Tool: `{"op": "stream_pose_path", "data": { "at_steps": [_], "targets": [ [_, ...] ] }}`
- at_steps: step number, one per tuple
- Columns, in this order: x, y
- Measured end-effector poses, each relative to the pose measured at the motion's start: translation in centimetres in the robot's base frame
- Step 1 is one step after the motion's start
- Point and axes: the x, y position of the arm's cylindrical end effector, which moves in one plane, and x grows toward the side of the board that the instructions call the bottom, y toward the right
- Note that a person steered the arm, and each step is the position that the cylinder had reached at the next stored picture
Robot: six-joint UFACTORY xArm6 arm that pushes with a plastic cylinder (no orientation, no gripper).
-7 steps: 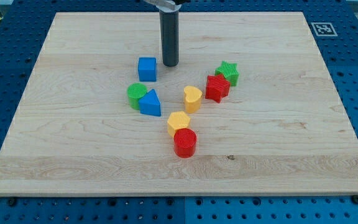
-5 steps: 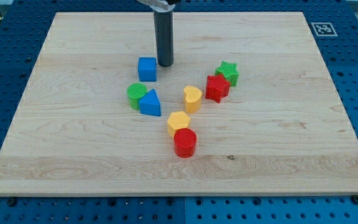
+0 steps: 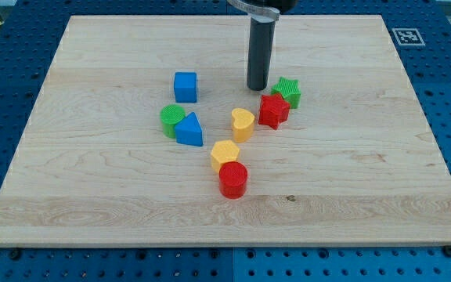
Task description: Slide the cube to the left side
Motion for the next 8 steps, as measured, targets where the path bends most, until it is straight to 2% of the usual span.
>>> {"op": "stream_pose_path", "data": {
  "at_steps": [5,8],
  "targets": [
    [1.0,0.0],
    [1.0,-5.8]
  ]
}}
